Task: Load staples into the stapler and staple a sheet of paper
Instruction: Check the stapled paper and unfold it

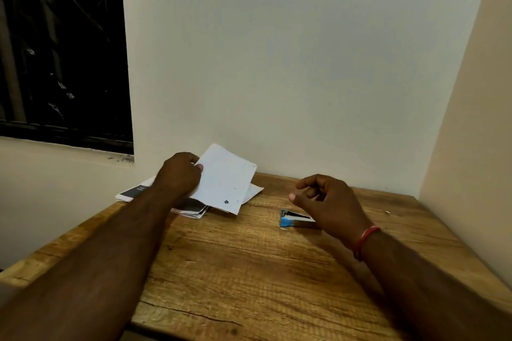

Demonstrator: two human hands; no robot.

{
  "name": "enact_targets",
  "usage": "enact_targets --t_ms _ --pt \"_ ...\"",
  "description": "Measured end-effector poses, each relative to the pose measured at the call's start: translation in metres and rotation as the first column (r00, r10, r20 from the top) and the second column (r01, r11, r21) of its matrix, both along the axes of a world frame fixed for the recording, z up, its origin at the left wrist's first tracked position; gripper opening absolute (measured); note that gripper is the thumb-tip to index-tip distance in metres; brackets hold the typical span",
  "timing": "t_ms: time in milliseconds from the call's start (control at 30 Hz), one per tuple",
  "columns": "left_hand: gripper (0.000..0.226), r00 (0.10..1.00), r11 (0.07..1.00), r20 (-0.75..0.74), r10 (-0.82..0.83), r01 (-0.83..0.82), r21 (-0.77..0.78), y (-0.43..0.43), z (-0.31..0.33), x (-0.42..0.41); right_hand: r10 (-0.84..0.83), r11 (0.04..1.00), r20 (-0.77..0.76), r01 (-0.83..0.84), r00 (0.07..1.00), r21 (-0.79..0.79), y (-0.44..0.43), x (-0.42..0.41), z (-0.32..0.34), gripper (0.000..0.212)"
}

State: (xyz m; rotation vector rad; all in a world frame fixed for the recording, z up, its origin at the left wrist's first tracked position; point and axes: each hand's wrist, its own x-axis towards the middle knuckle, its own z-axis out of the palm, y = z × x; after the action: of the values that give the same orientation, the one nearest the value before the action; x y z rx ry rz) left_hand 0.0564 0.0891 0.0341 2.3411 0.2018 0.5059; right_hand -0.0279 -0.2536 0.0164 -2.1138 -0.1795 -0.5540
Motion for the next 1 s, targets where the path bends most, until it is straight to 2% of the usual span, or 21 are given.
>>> enact_targets --t_ms 133,300,367,467,567,800,900,1000 --pt "0.041 0.995 0.991 -0.091 0.051 -0.039 0.126 0.000 -0.009 -0.002 -0.018 0.997 -0.005 0.017 1.000 -0.081 -0.010 0.003 -0.001 0.034" --pt "0.041 0.979 0.944 -0.143 0.143 -0.092 0.318 -0.002 -0.012 -0.006 0.033 0.972 -0.210 -0.080 0.977 -0.221 -0.025 0.003 -0.003 0.058" --pt "0.045 0.976 0.917 -0.130 0.174 -0.113 0.383 -0.006 -0.012 -0.007 0.038 0.950 -0.268 -0.118 0.963 -0.290 -0.026 0.003 -0.007 0.053" --pt "0.062 0.980 0.889 -0.077 0.184 -0.133 0.438 -0.017 -0.011 -0.008 0.019 0.924 -0.263 -0.118 0.965 -0.365 -0.025 0.005 -0.009 0.026" --pt "0.070 0.994 0.874 -0.007 0.112 -0.096 0.476 -0.034 -0.012 -0.010 -0.033 0.901 -0.225 -0.068 0.974 -0.428 -0.022 0.006 -0.009 0.014" --pt "0.073 0.993 0.895 0.102 -0.065 0.013 0.446 -0.056 -0.016 -0.015 -0.322 0.881 -0.149 0.238 0.935 -0.409 -0.035 0.008 -0.001 0.025" --pt "0.076 0.990 0.915 0.111 -0.083 0.032 0.403 -0.055 -0.016 -0.016 -0.379 0.886 -0.191 0.295 0.906 -0.357 -0.042 0.009 0.001 0.024" --pt "0.078 0.991 0.924 0.095 -0.094 0.051 0.379 -0.056 -0.016 -0.017 -0.395 0.872 -0.183 0.305 0.900 -0.383 -0.044 0.011 -0.001 0.029"
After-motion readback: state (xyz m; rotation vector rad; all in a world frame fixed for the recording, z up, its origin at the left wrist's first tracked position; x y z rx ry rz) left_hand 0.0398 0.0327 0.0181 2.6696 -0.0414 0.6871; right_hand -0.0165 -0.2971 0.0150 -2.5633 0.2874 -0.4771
